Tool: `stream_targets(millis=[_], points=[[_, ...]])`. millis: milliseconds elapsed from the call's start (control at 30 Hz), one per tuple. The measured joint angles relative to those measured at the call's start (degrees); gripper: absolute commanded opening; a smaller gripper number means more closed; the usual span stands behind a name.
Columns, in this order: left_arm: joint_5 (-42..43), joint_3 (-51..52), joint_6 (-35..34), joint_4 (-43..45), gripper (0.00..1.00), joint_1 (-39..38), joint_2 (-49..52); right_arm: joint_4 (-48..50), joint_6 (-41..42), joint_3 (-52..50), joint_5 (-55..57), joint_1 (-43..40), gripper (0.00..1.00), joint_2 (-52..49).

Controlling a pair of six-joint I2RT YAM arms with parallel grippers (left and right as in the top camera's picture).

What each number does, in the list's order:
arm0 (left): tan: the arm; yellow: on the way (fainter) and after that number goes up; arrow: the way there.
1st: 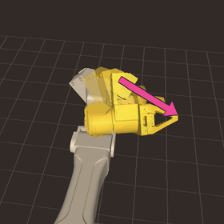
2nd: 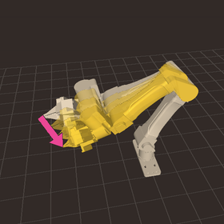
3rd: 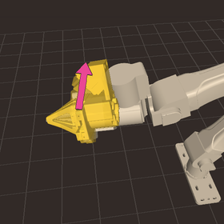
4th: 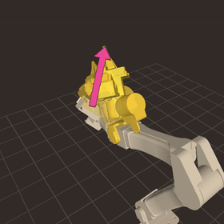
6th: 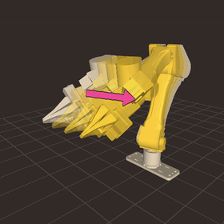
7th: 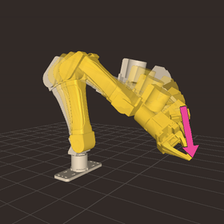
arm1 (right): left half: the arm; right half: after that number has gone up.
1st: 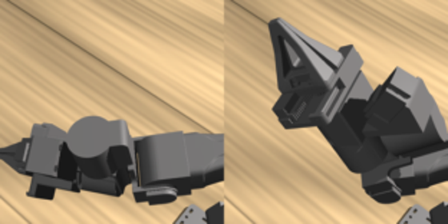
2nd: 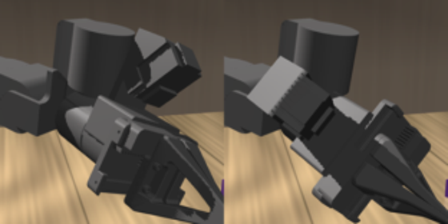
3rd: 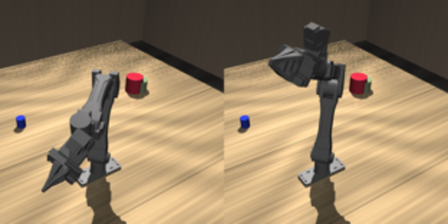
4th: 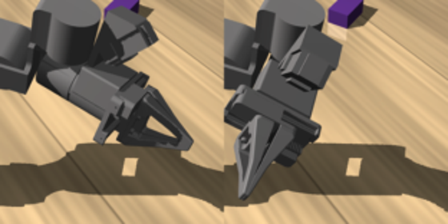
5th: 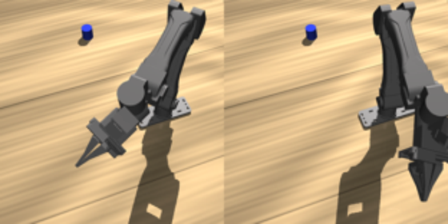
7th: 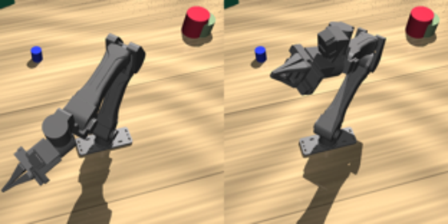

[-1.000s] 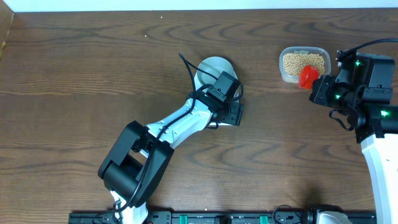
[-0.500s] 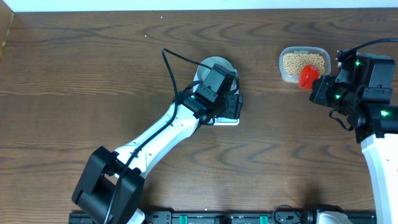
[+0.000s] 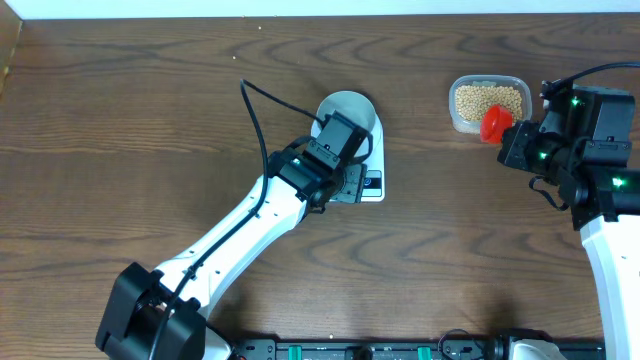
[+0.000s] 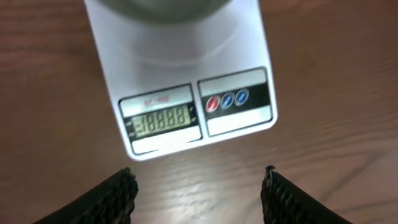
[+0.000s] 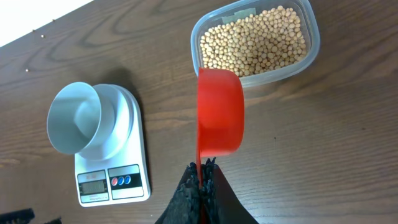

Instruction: Scoop item into bowl and weigh 50g on scale

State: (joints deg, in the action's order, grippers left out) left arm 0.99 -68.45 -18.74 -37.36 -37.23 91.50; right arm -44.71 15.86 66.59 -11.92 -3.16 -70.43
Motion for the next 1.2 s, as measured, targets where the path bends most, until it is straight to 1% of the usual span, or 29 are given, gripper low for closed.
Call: stream_targets(millis=[133,400,700,1200], points=[[-0.33,0.00,0.61,-2.40,0.66,0.00,0.00,0.00,0.00,0.00,0.00,0.00,0.02,0.00],[-0.79,0.00,3.19,-3.98,0.66,0.00,0.00,0.00,0.00,0.00,0.00,0.00,0.02,0.00],[-1.05,0.00,8.17,-5.95,0.66,0.00,0.00,0.00,0.02,0.00,0.00,0.00,0.02,0.00],[-1.18,0.00,9.64,-5.75,0.66,0.92,0.00,-0.09,0.00,0.00,0.00,0.00,0.02,0.00]])
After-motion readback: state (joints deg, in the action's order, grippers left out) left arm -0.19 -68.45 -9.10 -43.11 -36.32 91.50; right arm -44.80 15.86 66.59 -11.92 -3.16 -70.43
